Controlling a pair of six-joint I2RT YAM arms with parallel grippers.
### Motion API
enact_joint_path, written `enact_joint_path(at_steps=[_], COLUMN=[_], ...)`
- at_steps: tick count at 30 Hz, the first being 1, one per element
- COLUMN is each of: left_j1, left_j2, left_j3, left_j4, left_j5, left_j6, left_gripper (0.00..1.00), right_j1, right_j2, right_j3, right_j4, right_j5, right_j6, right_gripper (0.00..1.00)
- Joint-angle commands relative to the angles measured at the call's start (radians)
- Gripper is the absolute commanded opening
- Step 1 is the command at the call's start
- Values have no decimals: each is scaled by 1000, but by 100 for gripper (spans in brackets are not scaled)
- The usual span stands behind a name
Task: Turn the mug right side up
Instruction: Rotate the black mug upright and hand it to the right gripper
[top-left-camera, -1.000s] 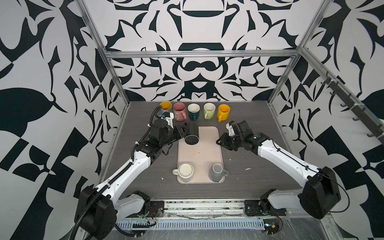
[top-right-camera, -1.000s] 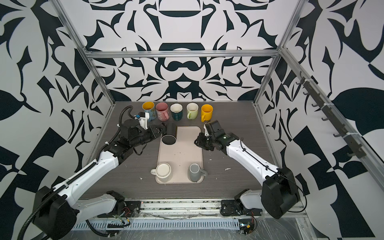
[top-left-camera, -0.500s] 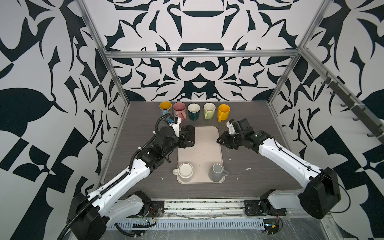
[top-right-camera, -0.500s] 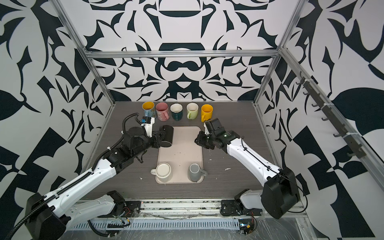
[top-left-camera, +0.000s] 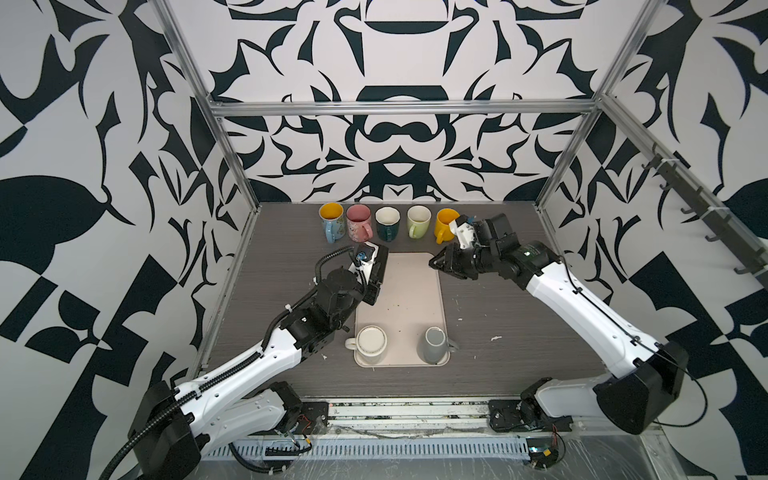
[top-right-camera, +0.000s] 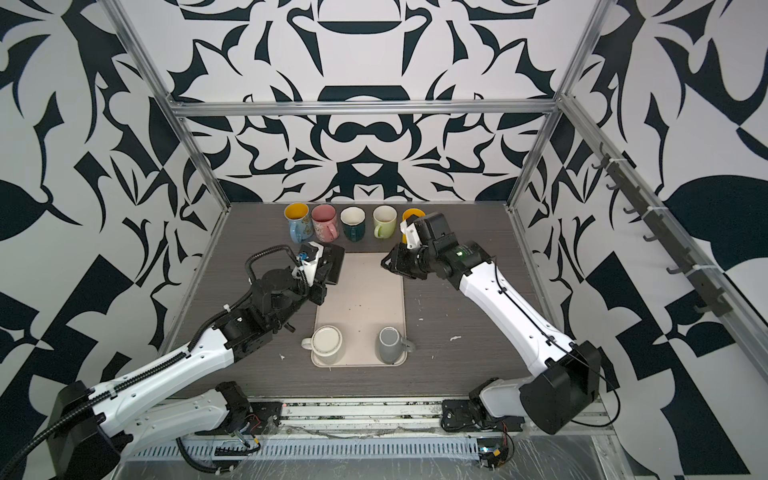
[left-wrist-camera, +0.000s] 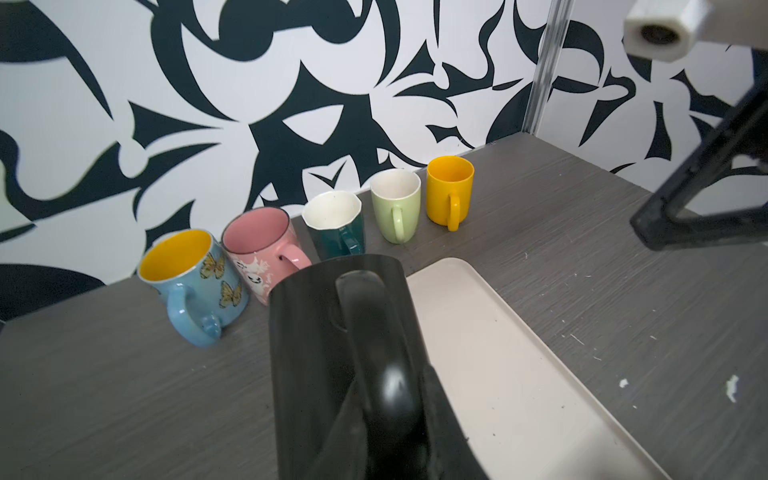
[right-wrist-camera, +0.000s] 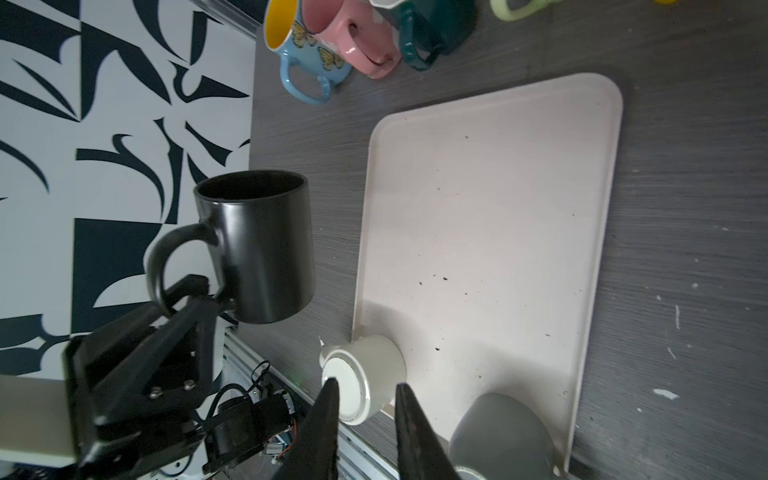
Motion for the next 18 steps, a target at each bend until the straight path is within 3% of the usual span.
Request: enact_joint_path(at_steps=[1, 18], left_j1=[-35, -204], left_j2=[-23, 114], left_j3=[-9, -39], left_j4=[254, 683], left_j5=[-140, -369], left_j6=[163, 692], left_gripper=[0, 0], right_j1=[-13, -69], right_j2=[23, 64], right_j3=[61, 200], right_j4=[-30, -46], right_j5=[-79, -214], right_j6=[-31, -7], right_gripper=[28, 30])
